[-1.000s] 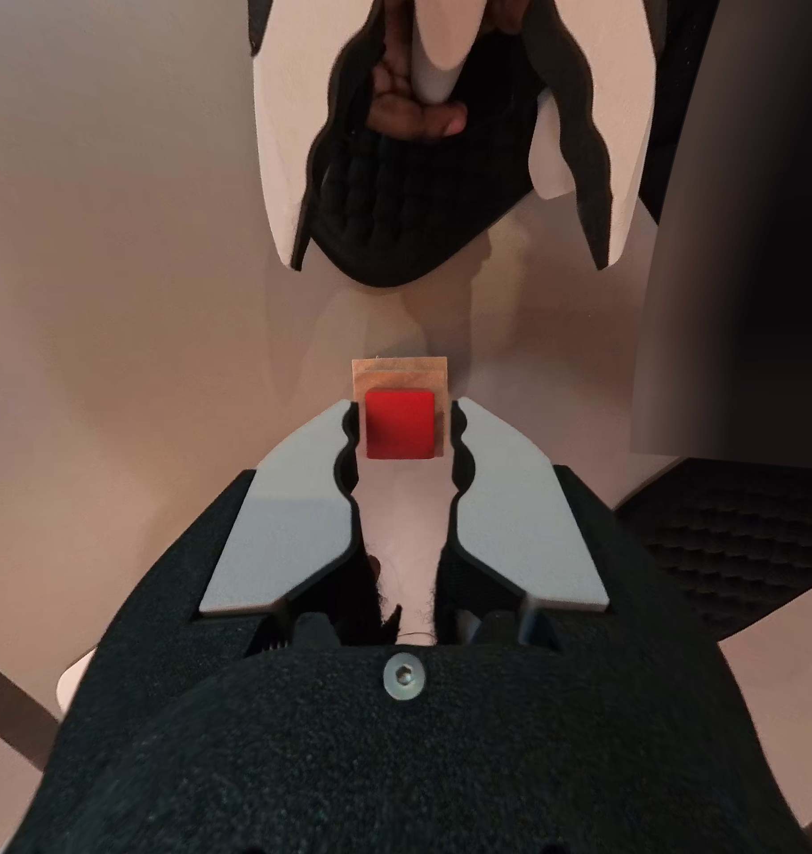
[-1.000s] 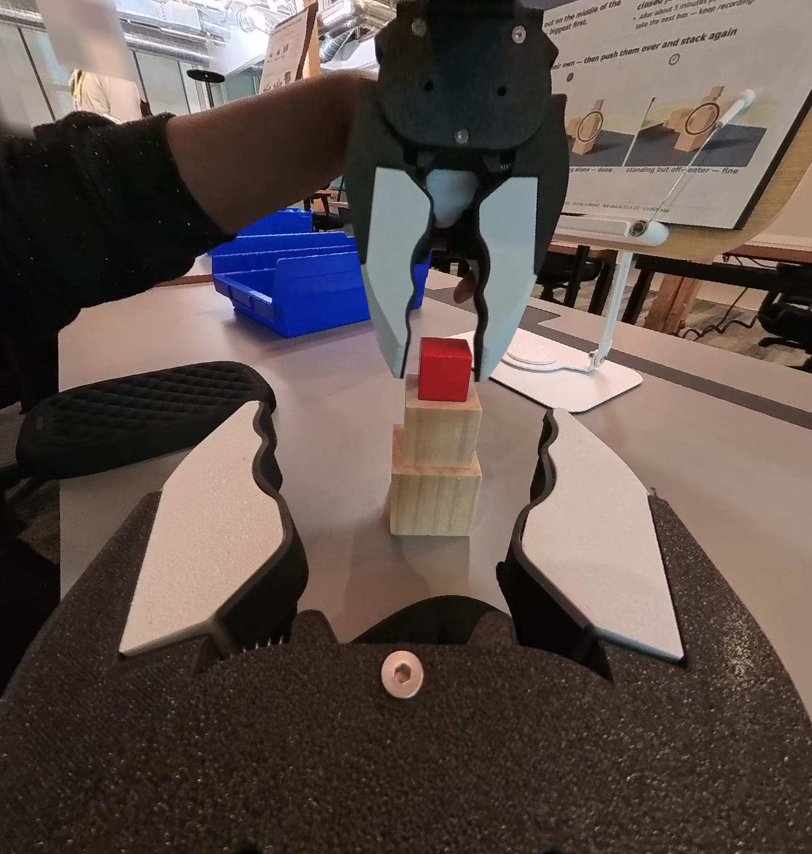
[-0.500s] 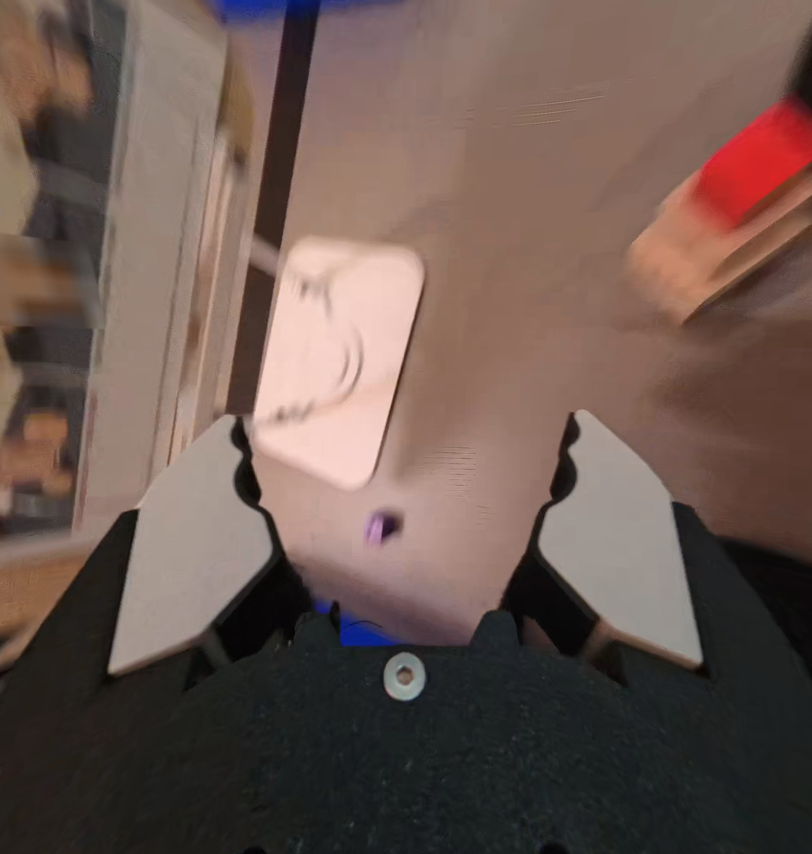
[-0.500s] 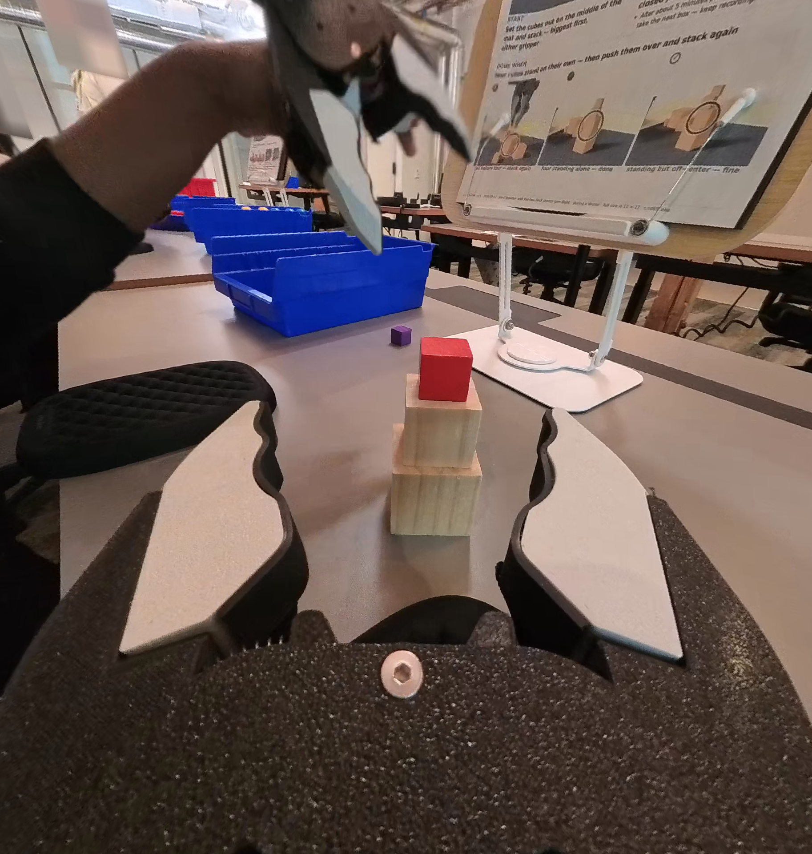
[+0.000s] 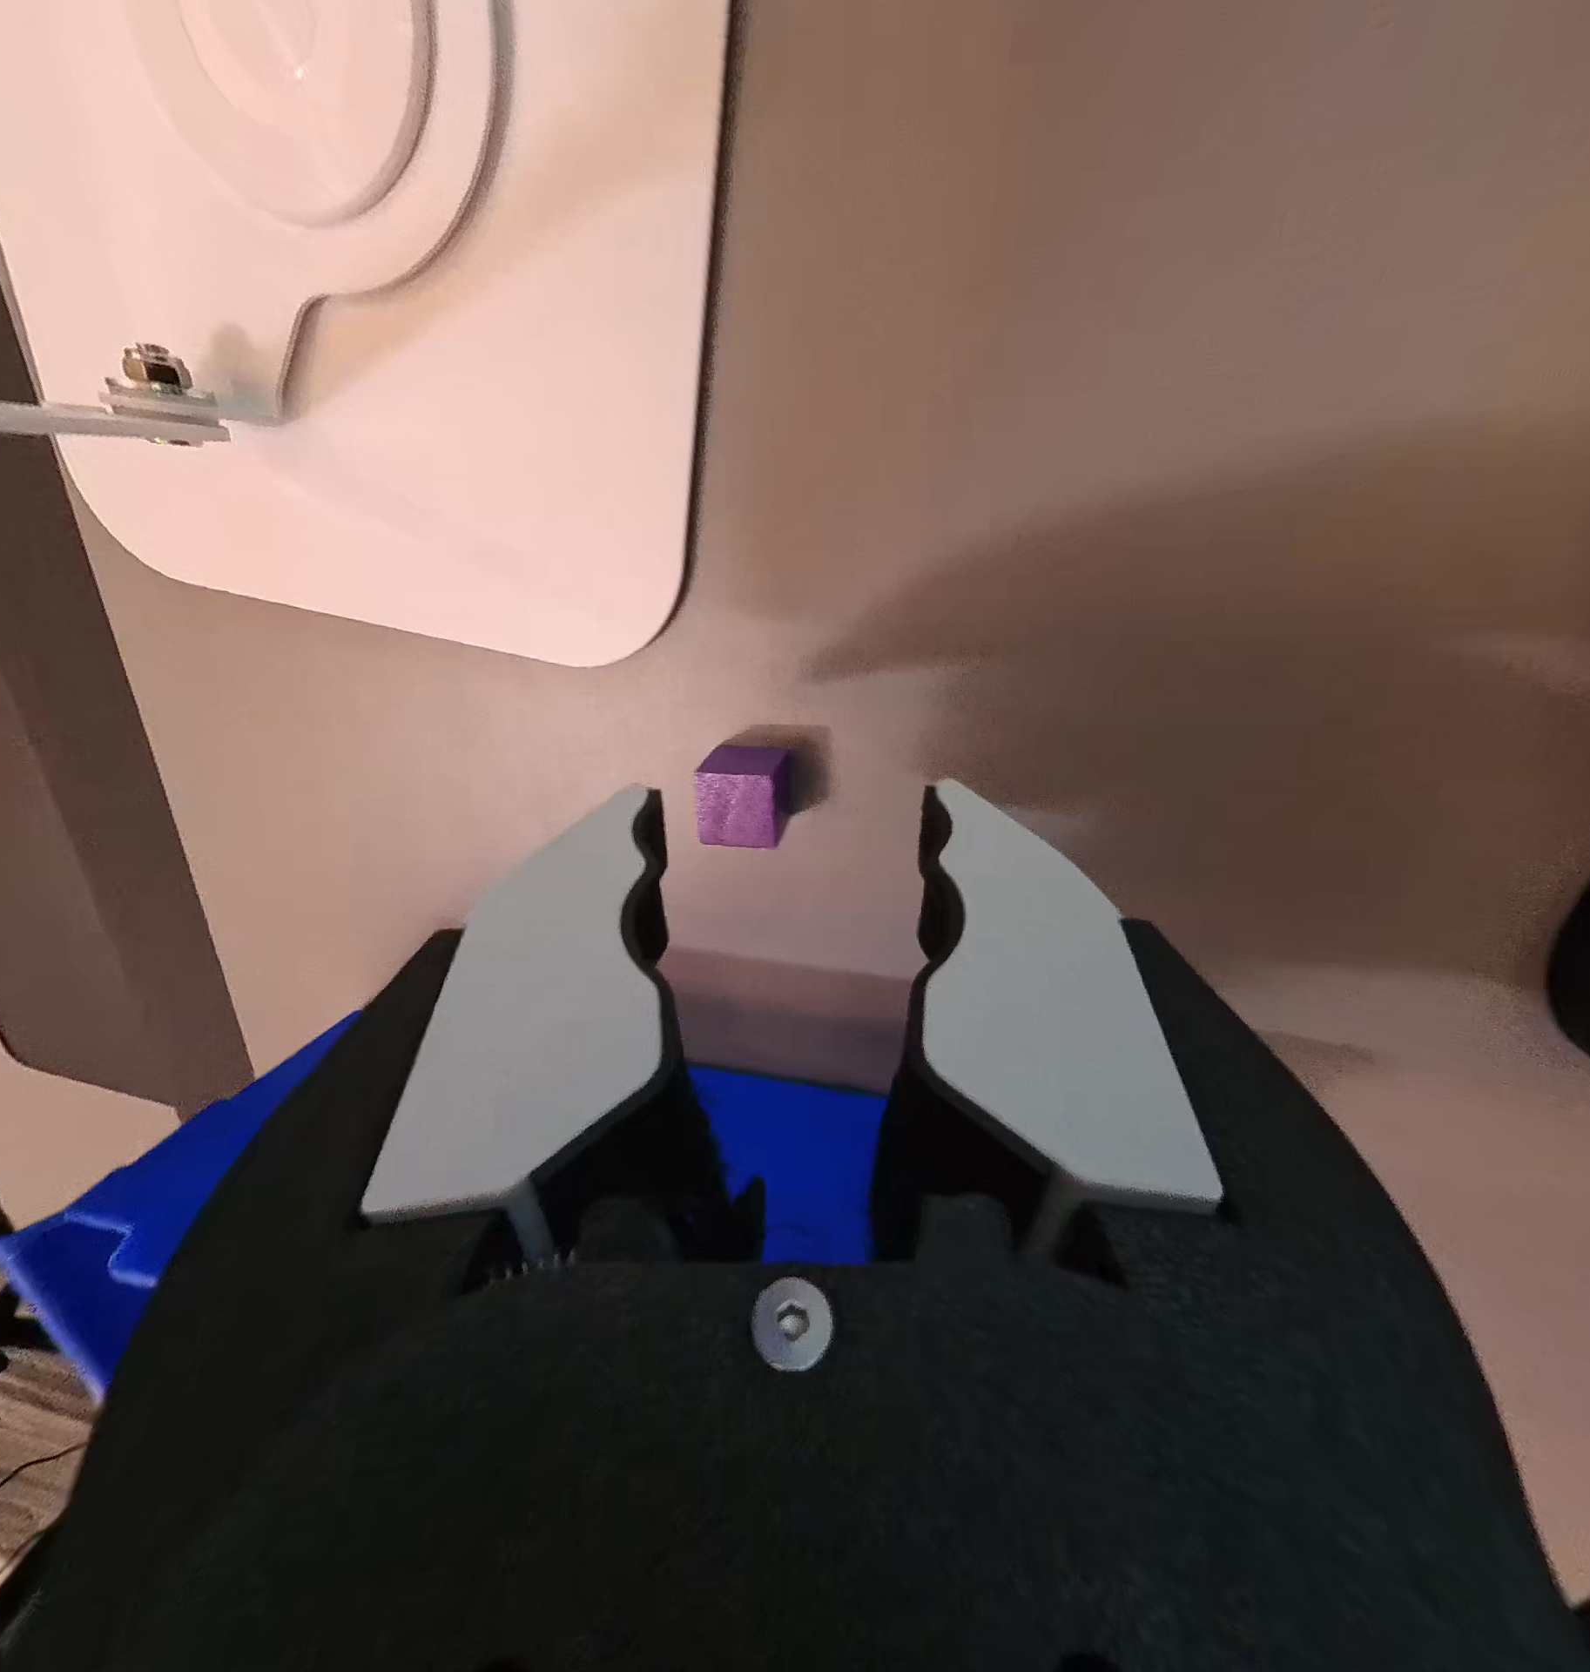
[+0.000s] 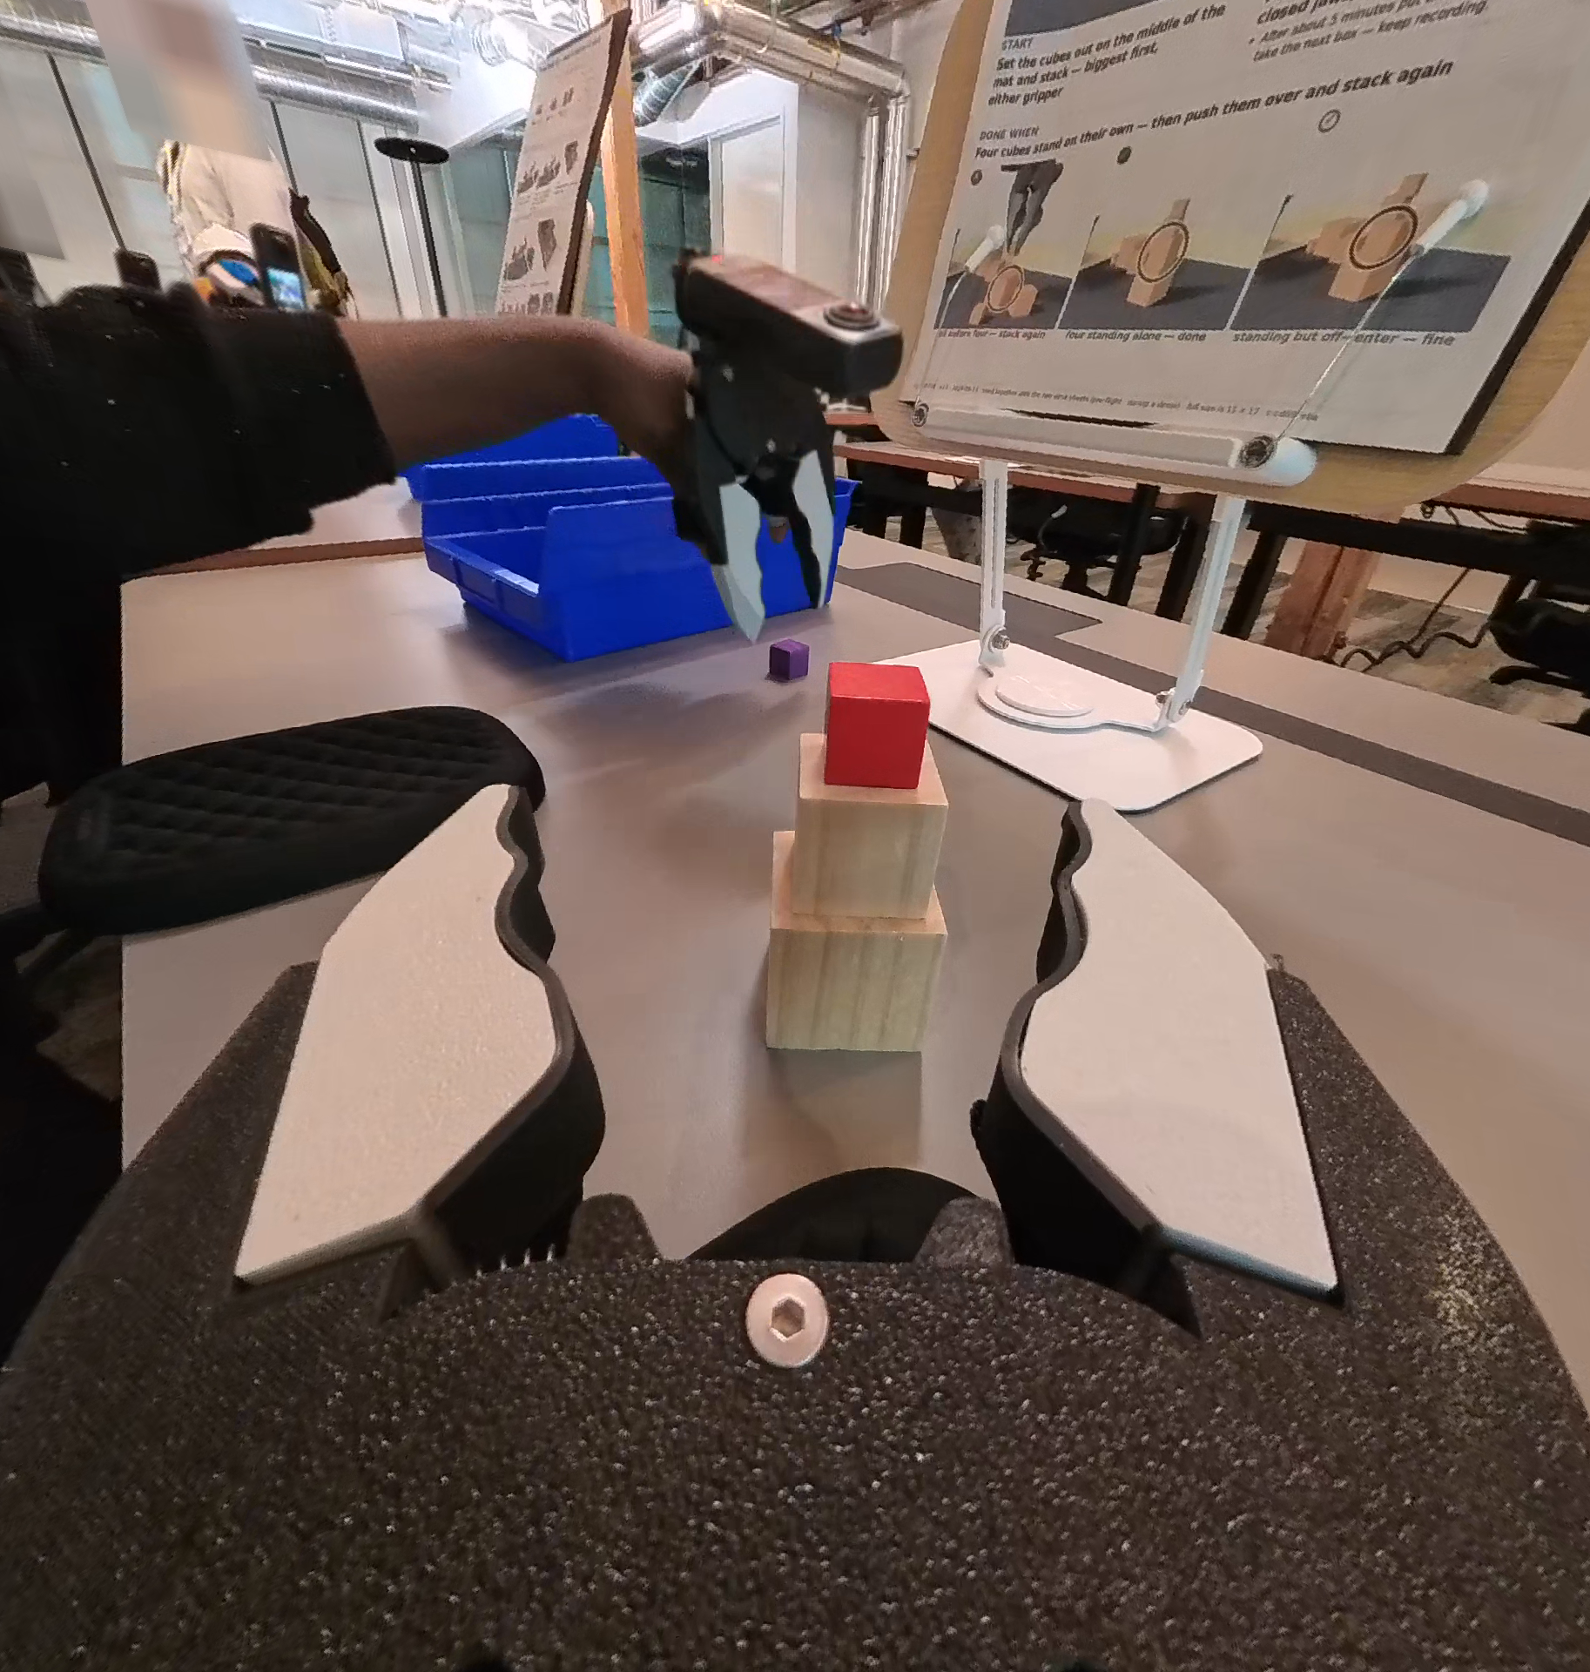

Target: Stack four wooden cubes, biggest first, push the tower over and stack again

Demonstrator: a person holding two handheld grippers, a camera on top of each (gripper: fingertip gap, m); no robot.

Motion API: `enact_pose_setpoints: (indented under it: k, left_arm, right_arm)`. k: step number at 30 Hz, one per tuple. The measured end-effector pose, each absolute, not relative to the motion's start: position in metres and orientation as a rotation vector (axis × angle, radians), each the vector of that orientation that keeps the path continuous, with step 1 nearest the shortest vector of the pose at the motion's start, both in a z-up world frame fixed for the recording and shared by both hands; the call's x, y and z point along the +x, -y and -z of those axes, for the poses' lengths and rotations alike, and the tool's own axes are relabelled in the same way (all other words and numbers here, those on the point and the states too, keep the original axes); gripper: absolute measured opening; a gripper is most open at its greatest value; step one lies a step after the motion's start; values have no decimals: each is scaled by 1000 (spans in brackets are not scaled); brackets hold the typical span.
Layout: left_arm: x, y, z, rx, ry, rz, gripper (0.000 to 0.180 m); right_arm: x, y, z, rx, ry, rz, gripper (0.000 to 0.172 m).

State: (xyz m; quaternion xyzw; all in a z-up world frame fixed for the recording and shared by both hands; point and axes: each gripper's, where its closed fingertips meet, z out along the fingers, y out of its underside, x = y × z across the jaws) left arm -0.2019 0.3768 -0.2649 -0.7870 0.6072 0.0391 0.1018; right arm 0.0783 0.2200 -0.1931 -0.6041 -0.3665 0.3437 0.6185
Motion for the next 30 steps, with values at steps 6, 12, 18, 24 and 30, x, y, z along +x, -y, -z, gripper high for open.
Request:
enact_pose_setpoints:
  k: [6, 12, 18, 24, 30]
  left_arm:
    - [-225, -391, 284, -2412, -1783, -129, 45]
    - [-225, -389, 286, -2407, -1824, -74, 36]
    - [-225, -391, 292, -2435, -1850, -104, 36]
    - [-225, -388, 296, -2462, -1880, -97, 21]
    - [-213, -373, 275, -2418, -1893, -14, 21]
  right_arm:
    - [79, -220, 193, -1387, 840, -795, 105]
    - [78, -220, 193, -1389, 843, -798, 105]
    - [79, -220, 193, -1387, 838, -799, 104]
    - [79, -220, 192, -1387, 836, -797, 104]
    - [79, -221, 193, -1392, 833, -806, 103]
